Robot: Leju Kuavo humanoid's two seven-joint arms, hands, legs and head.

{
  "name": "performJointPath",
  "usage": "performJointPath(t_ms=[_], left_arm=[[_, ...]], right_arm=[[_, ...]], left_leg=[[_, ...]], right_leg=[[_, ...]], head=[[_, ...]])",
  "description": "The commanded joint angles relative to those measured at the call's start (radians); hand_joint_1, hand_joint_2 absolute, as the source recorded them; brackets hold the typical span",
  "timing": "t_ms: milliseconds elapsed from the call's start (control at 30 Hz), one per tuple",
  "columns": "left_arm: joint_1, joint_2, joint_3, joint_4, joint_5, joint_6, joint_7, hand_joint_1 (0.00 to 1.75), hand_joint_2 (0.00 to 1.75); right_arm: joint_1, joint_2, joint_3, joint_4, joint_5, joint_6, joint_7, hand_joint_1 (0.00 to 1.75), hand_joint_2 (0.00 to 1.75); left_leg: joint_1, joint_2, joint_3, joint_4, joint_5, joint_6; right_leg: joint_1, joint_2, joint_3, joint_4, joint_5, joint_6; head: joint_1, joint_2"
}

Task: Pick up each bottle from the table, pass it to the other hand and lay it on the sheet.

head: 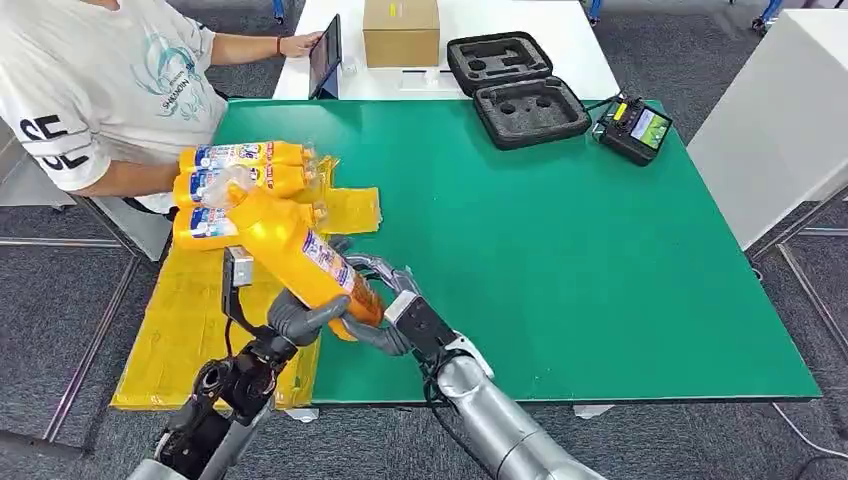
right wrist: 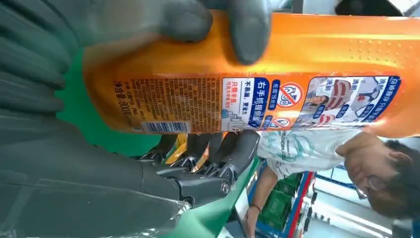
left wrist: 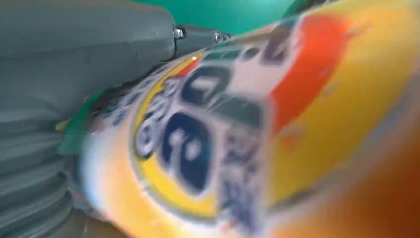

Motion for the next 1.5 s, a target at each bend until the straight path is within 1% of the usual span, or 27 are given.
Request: performJointPath(t_ms=[33, 233, 333, 367, 500, 567, 600, 633, 667, 700, 800, 833, 900, 1000, 1100, 1133, 1167, 1200, 1233, 1267, 1300, 1333, 1367, 1400, 1433, 1467, 1500], left_arm=[[-0.029, -0.002, 0.06, -0.029, 0.033, 0.047, -0.024, 0.0, 1.75], [-0.038, -0.006, 0.08, -0.039, 0.041, 0.066, -0.041, 0.0, 1.75], [-0.047, -0.012, 0.079, -0.037, 0.045, 0.068, -0.038, 0.0, 1.75], [-0.047, -0.012, 0.079, -0.037, 0.045, 0.068, -0.038, 0.0, 1.75], [-0.047, -0.012, 0.079, -0.037, 0.045, 0.068, -0.038, 0.0, 1.75], [-0.063, -0.014, 0.046, -0.013, 0.032, 0.064, -0.024, 0.0, 1.75], [-0.068, -0.016, 0.03, -0.004, 0.022, 0.058, -0.024, 0.0, 1.75], [-0.07, -0.016, 0.021, -0.001, 0.014, 0.056, -0.025, 1.54, 1.75], [-0.073, -0.017, 0.006, 0.008, 0.007, 0.052, -0.022, 1.75, 1.75], [-0.075, -0.014, -0.012, 0.01, -0.013, 0.047, -0.03, 1.75, 1.75], [-0.073, -0.01, -0.03, 0.012, -0.032, 0.044, -0.033, 1.75, 1.75], [-0.073, -0.01, -0.03, 0.012, -0.032, 0.044, -0.033, 1.75, 1.75], [-0.072, -0.005, -0.033, 0.007, -0.044, 0.047, -0.043, 1.75, 1.75], [-0.075, 0.002, -0.036, -0.003, -0.058, 0.059, -0.047, 1.75, 1.75], [-0.074, 0.003, -0.03, -0.006, -0.058, 0.064, -0.049, 1.75, 1.75], [-0.072, 0.004, -0.028, -0.009, -0.061, 0.07, -0.053, 1.75, 1.75], [-0.069, 0.005, -0.023, -0.014, -0.064, 0.081, -0.056, 1.75, 1.75], [-0.068, 0.006, -0.018, -0.016, -0.066, 0.088, -0.059, 1.75, 1.75], [-0.062, 0.009, -0.003, -0.024, -0.069, 0.11, -0.066, 1.75, 1.75], [-0.061, 0.012, 0.012, -0.027, -0.081, 0.141, -0.08, 1.75, 1.75], [-0.06, 0.019, 0.024, -0.032, -0.101, 0.166, -0.101, 1.75, 1.75], [-0.058, 0.026, 0.049, -0.044, -0.145, 0.221, -0.142, 1.75, 1.75], [-0.055, 0.031, 0.076, -0.057, -0.217, 0.299, -0.194, 1.75, 1.75], [-0.051, 0.042, 0.103, -0.075, -0.312, 0.38, -0.248, 1.75, 1.75], [-0.048, 0.044, 0.129, -0.086, -0.396, 0.46, -0.279, 1.75, 1.75], [-0.042, 0.043, 0.158, -0.099, -0.41, 0.45, -0.268, 1.75, 1.75], [-0.04, 0.043, 0.162, -0.103, -0.413, 0.447, -0.266, 1.75, 1.75]], right_arm=[[-0.026, 0.0, 0.054, 0.11, -0.007, 0.011, 0.002, 1.75, 1.75], [-0.024, -0.004, 0.051, 0.117, -0.01, 0.007, 0.002, 1.75, 1.75], [-0.024, -0.004, 0.05, 0.121, -0.01, 0.006, 0.002, 1.75, 1.75], [-0.024, -0.004, 0.05, 0.121, -0.01, 0.006, 0.002, 1.75, 1.75], [-0.024, -0.004, 0.05, 0.121, -0.01, 0.006, 0.002, 1.75, 1.75], [-0.025, 0.001, 0.051, 0.125, -0.011, -0.002, 0.002, 1.75, 1.75], [-0.024, 0.0, 0.054, 0.123, -0.01, -0.003, 0.002, 1.75, 1.75], [-0.024, 0.001, 0.055, 0.124, -0.009, -0.006, 0.002, 1.75, 1.75], [-0.025, 0.001, 0.054, 0.123, -0.01, -0.007, 0.002, 1.75, 1.75], [-0.024, 0.001, 0.055, 0.121, -0.01, -0.01, 0.002, 1.75, 1.75], [-0.023, -0.001, 0.05, 0.118, -0.013, -0.015, 0.002, 1.75, 1.75], [-0.023, -0.001, 0.05, 0.118, -0.013, -0.015, 0.002, 1.75, 1.75], [-0.024, -0.002, 0.048, 0.117, -0.013, -0.015, 0.002, 1.75, 1.75], [-0.023, -0.004, 0.044, 0.106, -0.012, -0.025, 0.002, 1.75, 1.75], [-0.024, -0.003, 0.044, 0.105, -0.01, -0.029, 0.002, 1.75, 1.75], [-0.023, -0.004, 0.045, 0.1, -0.006, -0.036, 0.002, 1.33, 1.75], [-0.022, -0.003, 0.045, 0.093, -0.001, -0.051, 0.002, 0.0, 1.75], [-0.023, -0.001, 0.042, 0.096, 0.001, -0.066, 0.002, 0.0, 1.75], [-0.022, -0.001, 0.041, 0.074, 0.011, -0.101, 0.002, 0.0, 0.0], [-0.023, -0.004, 0.044, 0.064, 0.02, -0.115, 0.002, 0.0, 0.0], [-0.018, -0.008, 0.042, 0.038, 0.021, -0.137, 0.002, 0.0, 0.0], [-0.01, -0.015, 0.04, -0.005, 0.033, -0.162, 0.002, 0.0, 0.0], [0.009, -0.027, 0.038, -0.071, 0.058, -0.196, 0.002, 0.0, 0.0], [0.037, -0.041, 0.03, -0.176, 0.093, -0.248, 0.002, 0.0, 0.0], [0.071, -0.051, 0.021, -0.283, 0.122, -0.312, 0.002, 0.0, 0.0], [0.1, -0.067, 0.022, -0.375, 0.137, -0.298, 0.045, 0.0, 0.0], [0.105, -0.071, 0.023, -0.393, 0.14, -0.294, 0.057, 0.0, 0.0]], left_leg=[[0.001, -0.001, 0.003, 0.0, -0.002, -0.001], [0.001, -0.001, 0.002, 0.0, -0.001, -0.001], [0.001, -0.002, 0.004, 0.0, -0.002, -0.001], [0.001, -0.002, 0.002, 0.0, -0.001, -0.001], [0.001, -0.002, 0.004, 0.0, -0.002, -0.001], [0.001, -0.002, 0.002, 0.0, -0.001, -0.001], [0.001, -0.003, 0.003, 0.0, -0.001, -0.001], [0.001, -0.003, 0.002, 0.0, -0.001, -0.001], [0.001, -0.003, 0.002, 0.0, 0.0, -0.001], [0.001, -0.003, 0.004, 0.0, -0.001, -0.001], [0.0, -0.002, 0.002, 0.0, 0.0, 0.0], [0.001, -0.004, 0.004, 0.0, -0.001, -0.001], [0.0, -0.002, 0.002, 0.0, -0.001, -0.001], [0.001, -0.003, 0.005, 0.0, -0.002, -0.001], [0.0, -0.002, 0.002, 0.0, 0.0, -0.001], [0.001, -0.002, 0.004, 0.0, -0.001, -0.001], [0.0, -0.001, 0.002, 0.0, -0.001, -0.001], [0.0, -0.001, 0.003, 0.0, -0.001, -0.001], [0.001, -0.002, 0.008, 0.0, -0.004, -0.002], [0.002, -0.002, 0.01, 0.0, -0.004, -0.002], [0.0, -0.001, 0.003, 0.0, -0.001, -0.001], [0.001, 0.0, 0.004, 0.0, -0.002, -0.001], [0.001, 0.001, 0.004, 0.001, -0.003, -0.001], [0.001, 0.001, 0.002, 0.0, -0.001, -0.001], [0.001, 0.001, 0.003, 0.001, -0.002, -0.001], [0.001, 0.0, 0.004, 0.001, -0.003, -0.002], [0.001, -0.001, 0.001, 0.001, -0.001, -0.001]], right_leg=[[0.001, 0.0, 0.004, -0.001, -0.001, -0.001], [0.001, 0.0, 0.003, -0.001, -0.001, -0.001], [0.001, -0.001, 0.005, 0.0, -0.002, -0.001], [0.001, -0.001, 0.003, -0.001, -0.001, -0.001], [0.001, -0.001, 0.005, 0.0, -0.002, -0.001], [0.001, -0.002, 0.002, 0.0, -0.001, 0.0], [0.001, -0.002, 0.004, 0.0, -0.002, -0.001], [0.001, -0.002, 0.003, 0.0, -0.001, -0.001], [0.0, -0.002, 0.003, 0.0, -0.001, 0.0], [0.001, -0.002, 0.004, 0.0, -0.002, -0.001], [0.0, -0.002, 0.002, 0.0, -0.001, 0.0], [0.001, -0.002, 0.005, -0.001, -0.002, -0.001], [0.0, -0.001, 0.002, -0.001, -0.001, 0.0], [0.001, -0.002, 0.006, 0.0, -0.003, -0.001], [0.0, -0.001, 0.002, 0.0, -0.001, 0.0], [0.0, -0.001, 0.004, 0.0, -0.002, -0.001], [0.0, -0.001, 0.002, 0.0, -0.001, 0.0], [0.0, -0.001, 0.003, 0.0, -0.001, 0.0], [0.001, 0.0, 0.008, 0.0, -0.004, -0.001], [0.001, 0.0, 0.011, -0.001, -0.004, -0.002], [0.0, -0.001, 0.003, 0.0, -0.002, -0.001], [0.001, 0.001, 0.004, 0.0, -0.002, -0.001], [0.0, 0.002, 0.004, 0.001, -0.002, -0.001], [0.0, 0.002, 0.001, 0.0, -0.001, -0.001], [0.001, 0.002, 0.003, 0.001, -0.002, -0.001], [0.001, 0.002, 0.004, 0.001, -0.002, -0.001], [0.001, 0.0, 0.001, 0.001, -0.001, -0.001]], head=[[0.0, 0.0], [0.0, 0.0], [0.0, 0.0], [0.0, 0.0], [0.0, 0.0], [0.0, 0.0], [0.0, 0.0], [0.0, 0.0], [0.0, 0.0], [0.0, 0.0], [0.0, 0.0], [0.0, 0.0], [0.0, 0.0], [0.0, 0.0], [0.0, 0.0], [0.0, 0.0], [0.0, 0.0], [0.0, 0.0], [0.0, 0.0], [0.0, 0.0], [0.0, 0.0], [0.0, 0.0], [0.0, 0.0], [0.0, 0.0], [0.0, 0.0], [0.0, 0.0], [0.0, 0.0]])
